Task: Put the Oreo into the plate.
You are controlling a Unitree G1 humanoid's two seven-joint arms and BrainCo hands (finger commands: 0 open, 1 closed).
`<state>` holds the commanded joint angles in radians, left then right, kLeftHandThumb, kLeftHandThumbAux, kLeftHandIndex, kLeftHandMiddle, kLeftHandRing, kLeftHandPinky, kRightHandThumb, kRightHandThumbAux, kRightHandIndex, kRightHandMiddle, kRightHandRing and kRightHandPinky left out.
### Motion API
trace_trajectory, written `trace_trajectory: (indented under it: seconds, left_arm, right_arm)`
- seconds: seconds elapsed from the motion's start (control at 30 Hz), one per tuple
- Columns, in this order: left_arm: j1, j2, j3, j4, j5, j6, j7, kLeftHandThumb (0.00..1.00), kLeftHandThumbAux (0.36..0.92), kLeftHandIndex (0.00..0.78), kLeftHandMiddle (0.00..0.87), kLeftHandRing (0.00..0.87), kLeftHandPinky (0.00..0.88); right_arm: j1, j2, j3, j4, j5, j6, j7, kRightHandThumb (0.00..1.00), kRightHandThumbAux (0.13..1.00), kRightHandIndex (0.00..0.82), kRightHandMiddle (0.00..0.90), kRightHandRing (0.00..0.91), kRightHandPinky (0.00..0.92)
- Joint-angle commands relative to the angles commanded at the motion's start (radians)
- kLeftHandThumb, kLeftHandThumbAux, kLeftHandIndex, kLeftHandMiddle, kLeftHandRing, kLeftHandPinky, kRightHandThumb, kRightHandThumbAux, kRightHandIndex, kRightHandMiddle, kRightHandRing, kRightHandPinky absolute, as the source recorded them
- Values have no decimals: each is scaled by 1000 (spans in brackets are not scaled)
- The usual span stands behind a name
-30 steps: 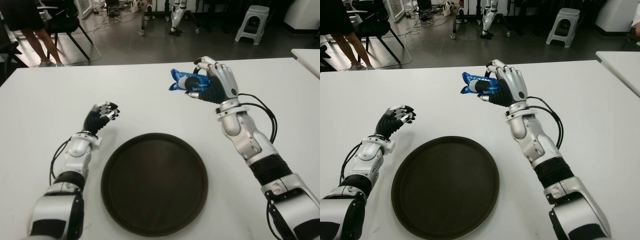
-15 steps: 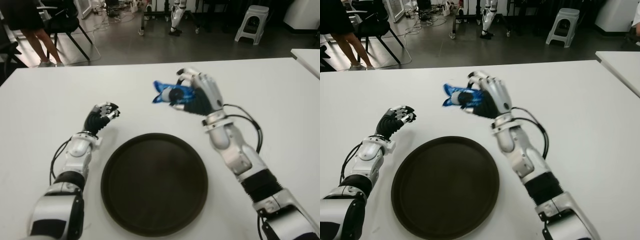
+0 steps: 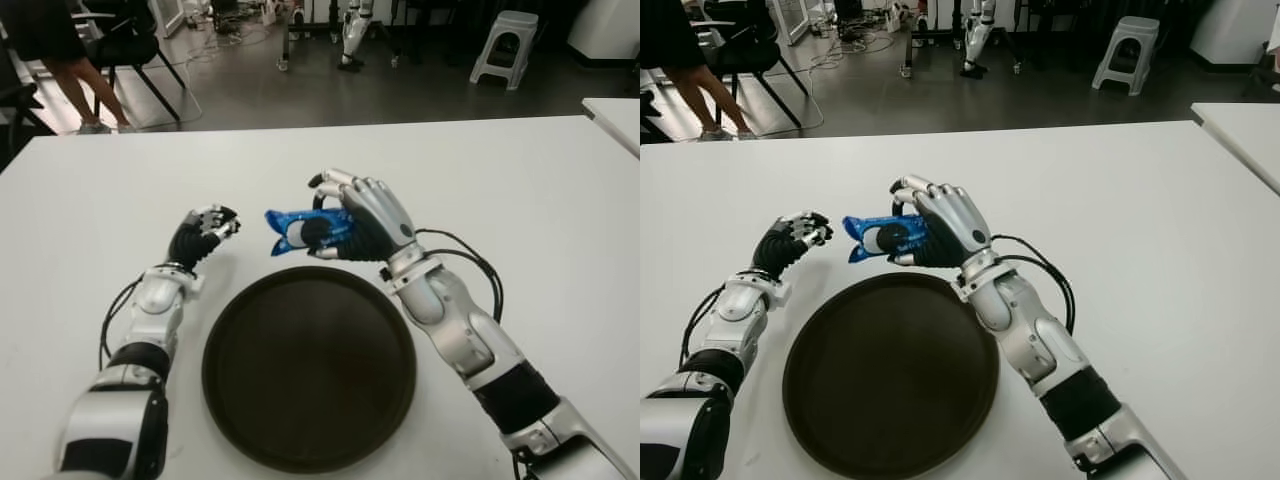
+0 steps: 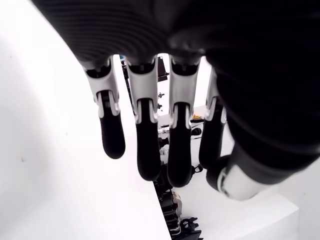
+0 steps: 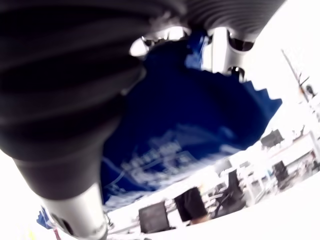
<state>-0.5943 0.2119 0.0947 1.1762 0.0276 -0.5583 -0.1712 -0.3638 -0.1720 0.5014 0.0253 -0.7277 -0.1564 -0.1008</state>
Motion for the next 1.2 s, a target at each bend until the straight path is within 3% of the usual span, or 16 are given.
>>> trace_trajectory:
  seconds: [0.3, 0.6, 0.87, 1.2]
  left_arm:
    - [1, -10, 16, 0, -24, -15, -27, 698, 715, 410, 469, 407, 339]
    - [2, -5, 5, -2, -7, -26, -22, 696, 716, 408, 473, 406, 329]
    - [0, -2, 0, 4, 2, -22, -9, 694, 718, 406, 494, 410, 287]
    - [0, -7, 7, 5, -7, -27, -14, 692, 719, 406, 493, 426, 338]
  right_arm:
    - [16, 48, 104, -3, -53, 33, 90, 143, 840, 648, 776, 789, 788]
    - [10, 33, 145, -59, -97, 60, 238, 158, 846, 602, 754, 770, 779]
    - [24, 25, 158, -69, -127, 69, 278, 210, 834, 600, 758, 775, 792]
    - [31, 17, 169, -50, -143, 81, 327, 268, 828, 595, 750, 773, 790]
